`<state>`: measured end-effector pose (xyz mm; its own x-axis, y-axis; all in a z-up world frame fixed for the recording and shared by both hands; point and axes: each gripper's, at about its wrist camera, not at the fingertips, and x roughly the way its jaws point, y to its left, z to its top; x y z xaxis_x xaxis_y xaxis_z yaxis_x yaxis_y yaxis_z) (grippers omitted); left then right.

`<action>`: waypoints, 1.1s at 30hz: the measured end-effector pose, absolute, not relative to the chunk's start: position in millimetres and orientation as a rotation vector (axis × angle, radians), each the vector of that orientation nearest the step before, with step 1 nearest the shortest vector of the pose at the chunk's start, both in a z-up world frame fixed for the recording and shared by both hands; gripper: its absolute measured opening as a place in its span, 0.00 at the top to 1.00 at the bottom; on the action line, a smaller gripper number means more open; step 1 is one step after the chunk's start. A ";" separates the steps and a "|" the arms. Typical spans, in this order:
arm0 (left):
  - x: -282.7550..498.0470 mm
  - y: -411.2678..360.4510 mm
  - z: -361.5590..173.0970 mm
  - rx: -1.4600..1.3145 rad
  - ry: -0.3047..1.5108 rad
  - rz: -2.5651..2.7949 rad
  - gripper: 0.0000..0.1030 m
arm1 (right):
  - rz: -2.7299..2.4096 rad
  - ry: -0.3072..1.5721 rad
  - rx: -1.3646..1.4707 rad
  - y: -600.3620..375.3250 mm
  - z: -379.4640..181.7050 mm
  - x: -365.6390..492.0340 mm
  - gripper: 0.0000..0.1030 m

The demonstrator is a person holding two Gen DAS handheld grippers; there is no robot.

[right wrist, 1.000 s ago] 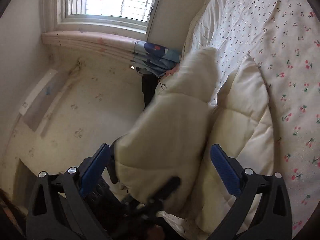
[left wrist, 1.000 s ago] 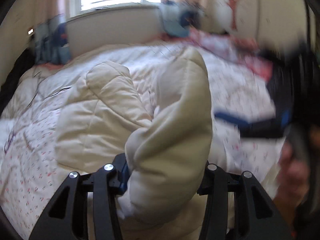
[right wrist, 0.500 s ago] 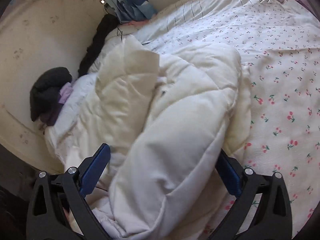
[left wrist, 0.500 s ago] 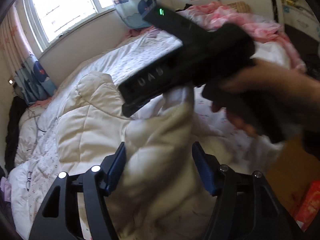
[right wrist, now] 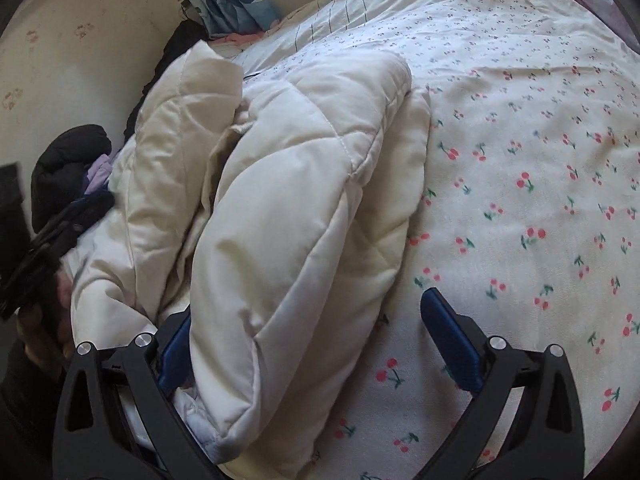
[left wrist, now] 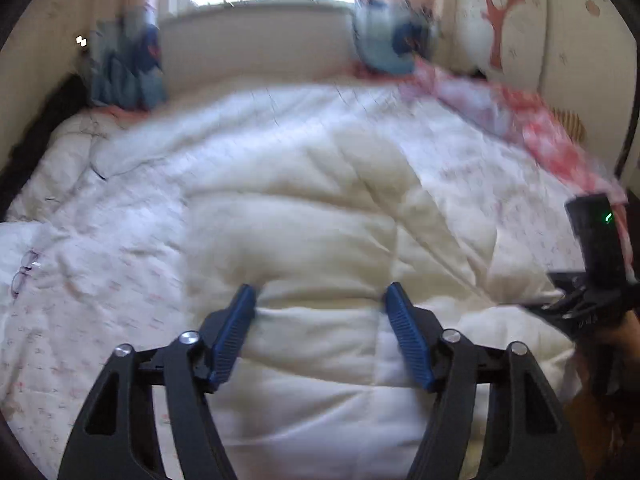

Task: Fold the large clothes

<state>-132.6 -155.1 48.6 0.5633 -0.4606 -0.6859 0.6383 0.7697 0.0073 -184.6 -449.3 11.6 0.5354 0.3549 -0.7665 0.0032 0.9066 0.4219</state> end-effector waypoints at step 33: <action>-167.3 -164.6 50.8 0.304 0.705 -0.611 0.30 | 0.048 0.758 0.665 -481.2 -17.1 -149.0 0.06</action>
